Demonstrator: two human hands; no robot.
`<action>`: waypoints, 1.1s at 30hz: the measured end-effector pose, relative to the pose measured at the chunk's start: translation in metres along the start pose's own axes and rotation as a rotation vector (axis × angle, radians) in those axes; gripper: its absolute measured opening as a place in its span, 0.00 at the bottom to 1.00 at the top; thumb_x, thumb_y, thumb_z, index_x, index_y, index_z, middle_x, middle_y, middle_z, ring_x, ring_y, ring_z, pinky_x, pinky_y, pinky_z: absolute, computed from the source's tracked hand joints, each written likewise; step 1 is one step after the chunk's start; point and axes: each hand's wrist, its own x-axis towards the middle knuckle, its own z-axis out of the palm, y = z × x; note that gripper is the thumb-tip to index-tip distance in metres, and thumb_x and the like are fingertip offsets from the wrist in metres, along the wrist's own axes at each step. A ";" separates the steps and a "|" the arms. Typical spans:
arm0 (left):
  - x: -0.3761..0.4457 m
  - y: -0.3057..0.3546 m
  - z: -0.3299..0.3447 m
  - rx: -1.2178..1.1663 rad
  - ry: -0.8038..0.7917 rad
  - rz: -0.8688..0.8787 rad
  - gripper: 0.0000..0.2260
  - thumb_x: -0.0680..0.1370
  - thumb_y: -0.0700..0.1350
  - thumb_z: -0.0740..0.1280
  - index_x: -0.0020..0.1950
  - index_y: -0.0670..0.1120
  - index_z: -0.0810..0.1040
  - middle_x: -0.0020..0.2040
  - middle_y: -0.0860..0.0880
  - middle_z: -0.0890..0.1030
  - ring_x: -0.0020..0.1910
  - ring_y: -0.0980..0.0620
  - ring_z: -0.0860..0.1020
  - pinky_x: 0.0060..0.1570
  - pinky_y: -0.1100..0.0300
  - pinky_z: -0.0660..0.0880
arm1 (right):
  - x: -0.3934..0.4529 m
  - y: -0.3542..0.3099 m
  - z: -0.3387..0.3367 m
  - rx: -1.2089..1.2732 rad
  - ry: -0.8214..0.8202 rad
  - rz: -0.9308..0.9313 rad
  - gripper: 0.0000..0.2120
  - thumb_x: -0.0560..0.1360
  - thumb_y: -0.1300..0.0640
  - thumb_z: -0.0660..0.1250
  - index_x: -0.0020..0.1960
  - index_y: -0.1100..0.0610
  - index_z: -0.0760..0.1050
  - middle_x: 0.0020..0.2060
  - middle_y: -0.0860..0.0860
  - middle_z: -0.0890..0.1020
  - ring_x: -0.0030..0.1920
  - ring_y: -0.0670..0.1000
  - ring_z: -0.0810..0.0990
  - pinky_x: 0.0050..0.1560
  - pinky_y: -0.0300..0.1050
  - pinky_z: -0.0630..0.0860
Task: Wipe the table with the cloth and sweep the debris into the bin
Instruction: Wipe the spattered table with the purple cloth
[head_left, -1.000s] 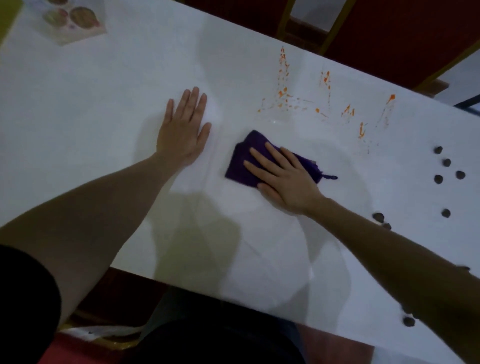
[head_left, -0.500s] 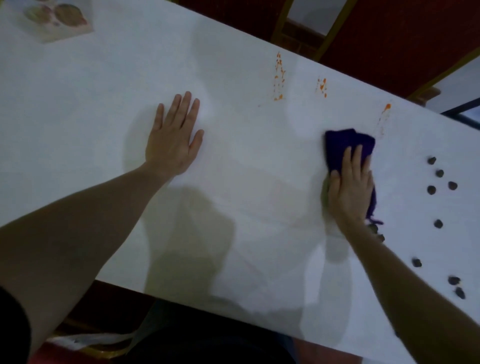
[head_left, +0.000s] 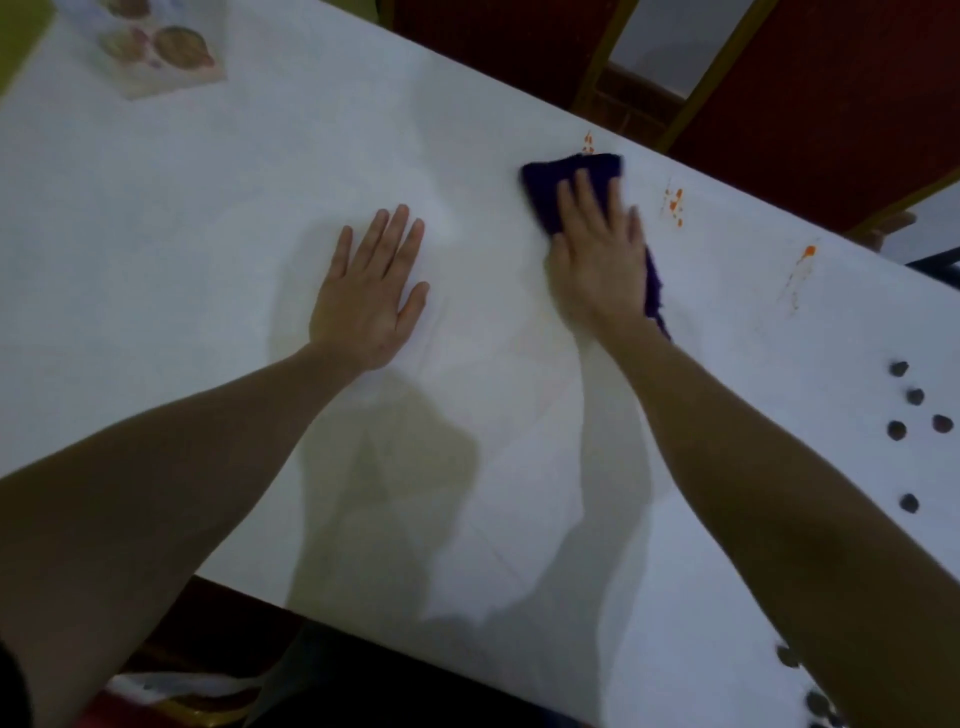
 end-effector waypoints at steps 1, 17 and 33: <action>0.000 0.000 0.000 -0.001 0.001 0.001 0.28 0.83 0.56 0.45 0.81 0.47 0.49 0.82 0.46 0.51 0.80 0.47 0.50 0.78 0.45 0.46 | 0.006 0.019 -0.004 0.019 0.022 0.083 0.28 0.81 0.50 0.49 0.80 0.52 0.53 0.79 0.50 0.54 0.79 0.57 0.47 0.77 0.57 0.47; 0.037 0.013 -0.013 -0.044 -0.036 0.009 0.29 0.82 0.54 0.42 0.81 0.44 0.45 0.82 0.46 0.47 0.81 0.48 0.46 0.78 0.46 0.44 | -0.122 -0.019 0.018 0.126 0.076 0.139 0.27 0.80 0.56 0.56 0.79 0.51 0.57 0.79 0.50 0.57 0.79 0.58 0.49 0.74 0.56 0.55; 0.039 0.007 -0.001 0.011 -0.031 0.016 0.28 0.83 0.55 0.43 0.81 0.44 0.46 0.82 0.46 0.49 0.81 0.49 0.47 0.78 0.46 0.45 | 0.035 0.100 -0.021 0.086 0.146 0.396 0.28 0.80 0.58 0.51 0.80 0.54 0.53 0.79 0.54 0.55 0.78 0.63 0.49 0.76 0.57 0.52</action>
